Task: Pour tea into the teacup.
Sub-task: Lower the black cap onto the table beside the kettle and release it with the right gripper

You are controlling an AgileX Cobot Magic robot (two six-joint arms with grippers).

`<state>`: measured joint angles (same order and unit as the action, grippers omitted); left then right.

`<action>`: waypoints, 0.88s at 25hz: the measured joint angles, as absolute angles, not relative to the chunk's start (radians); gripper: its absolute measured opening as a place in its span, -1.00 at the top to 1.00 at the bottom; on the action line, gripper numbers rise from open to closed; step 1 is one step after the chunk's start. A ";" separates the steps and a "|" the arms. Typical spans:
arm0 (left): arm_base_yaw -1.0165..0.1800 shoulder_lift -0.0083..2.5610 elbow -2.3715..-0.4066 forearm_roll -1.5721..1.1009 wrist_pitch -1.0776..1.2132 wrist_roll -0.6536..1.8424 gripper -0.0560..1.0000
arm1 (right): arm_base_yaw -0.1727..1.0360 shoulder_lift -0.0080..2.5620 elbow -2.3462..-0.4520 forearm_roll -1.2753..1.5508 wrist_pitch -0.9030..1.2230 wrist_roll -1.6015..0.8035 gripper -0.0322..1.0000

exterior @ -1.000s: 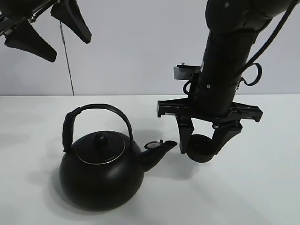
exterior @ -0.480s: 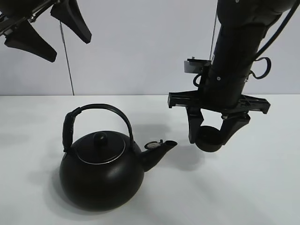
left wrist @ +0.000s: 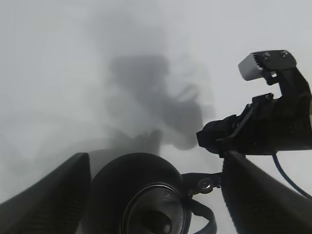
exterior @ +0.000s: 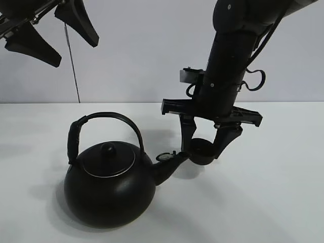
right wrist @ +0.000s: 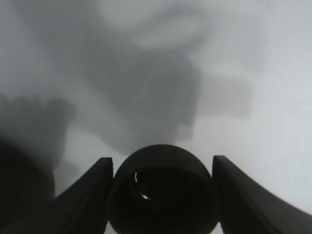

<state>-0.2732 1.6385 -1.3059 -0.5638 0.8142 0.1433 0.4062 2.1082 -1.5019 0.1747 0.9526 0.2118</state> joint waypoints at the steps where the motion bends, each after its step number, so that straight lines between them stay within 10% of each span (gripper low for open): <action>1: -0.273 1.638 -1.306 -0.564 0.814 0.143 -0.13 | 0.412 2.115 -1.502 0.180 0.951 0.208 0.17; 22: -0.273 1.638 -1.306 -0.564 0.810 0.143 -0.13 | 0.447 2.164 -1.520 0.169 0.909 0.211 0.17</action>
